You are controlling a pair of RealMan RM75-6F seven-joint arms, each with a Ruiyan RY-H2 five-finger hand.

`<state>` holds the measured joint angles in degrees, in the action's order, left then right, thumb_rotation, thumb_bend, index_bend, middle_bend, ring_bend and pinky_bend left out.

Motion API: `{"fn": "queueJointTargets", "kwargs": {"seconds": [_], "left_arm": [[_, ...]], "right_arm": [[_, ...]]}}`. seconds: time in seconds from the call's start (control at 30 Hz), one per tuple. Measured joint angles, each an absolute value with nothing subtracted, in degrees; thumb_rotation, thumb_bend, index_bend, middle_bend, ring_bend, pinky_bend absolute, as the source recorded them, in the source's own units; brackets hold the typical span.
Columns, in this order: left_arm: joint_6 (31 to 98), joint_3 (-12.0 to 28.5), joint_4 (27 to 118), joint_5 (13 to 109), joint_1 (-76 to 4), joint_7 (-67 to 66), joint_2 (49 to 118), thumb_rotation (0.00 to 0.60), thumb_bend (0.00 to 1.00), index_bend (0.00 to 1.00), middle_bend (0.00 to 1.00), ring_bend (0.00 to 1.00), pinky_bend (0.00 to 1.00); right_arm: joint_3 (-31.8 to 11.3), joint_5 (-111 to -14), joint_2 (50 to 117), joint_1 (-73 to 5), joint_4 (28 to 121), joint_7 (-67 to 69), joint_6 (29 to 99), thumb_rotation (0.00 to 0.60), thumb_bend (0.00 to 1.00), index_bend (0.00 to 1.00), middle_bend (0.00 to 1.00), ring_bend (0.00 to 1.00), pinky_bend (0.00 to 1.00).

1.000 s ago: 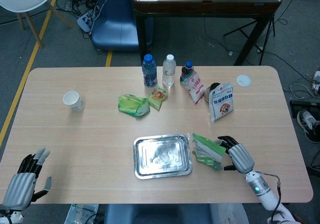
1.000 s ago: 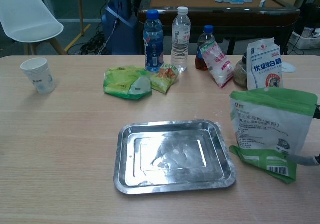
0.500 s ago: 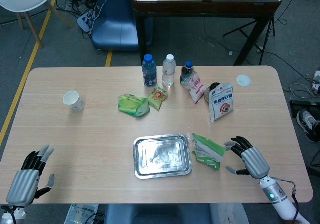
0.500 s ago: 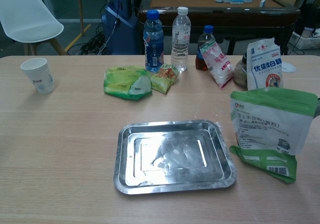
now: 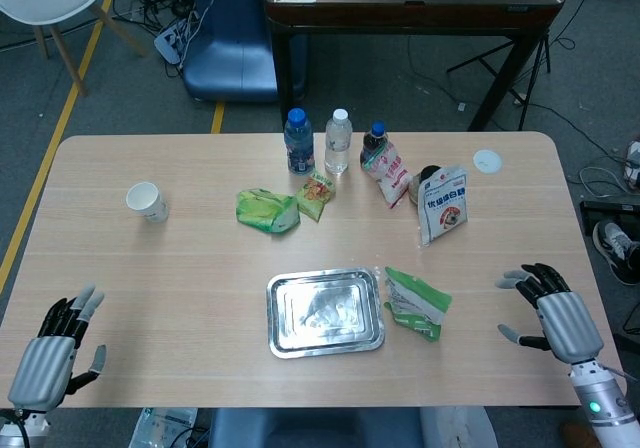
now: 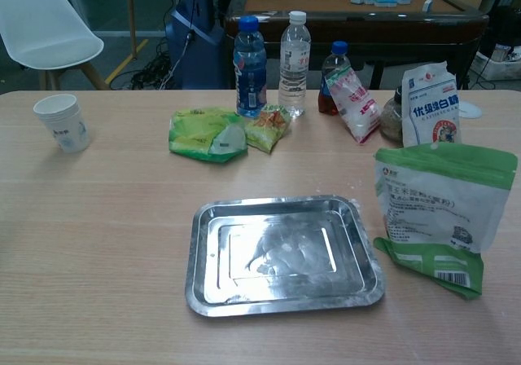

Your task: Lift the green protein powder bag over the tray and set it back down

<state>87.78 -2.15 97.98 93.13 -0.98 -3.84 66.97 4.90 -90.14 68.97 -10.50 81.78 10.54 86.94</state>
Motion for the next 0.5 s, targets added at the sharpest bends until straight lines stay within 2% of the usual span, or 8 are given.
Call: {"fn": "queueJointTargets", "kwargs": {"seconds": [0.2, 0.5], "left_arm": [[87.86, -2.25, 98.43, 93.57, -1.11, -4.29, 66.94, 0.6, 0.46, 0.05, 0.0, 0.06, 0.01], [88.08, -1.86, 97.4, 93.18, -1.16, -5.79, 67.35, 0.6, 0.46, 0.05, 0.0, 0.06, 0.01]], "right_arm": [[4.0, -88.67, 64.56, -8.73, 86.77, 8.6, 86.81, 0.6, 0.15, 0.32, 0.28, 0.16, 0.12], [3.52, -89.29, 61.91, -7.72, 89.82, 7.92, 86.36, 0.6, 0.15, 0.32, 0.28, 0.16, 0.12]]}}
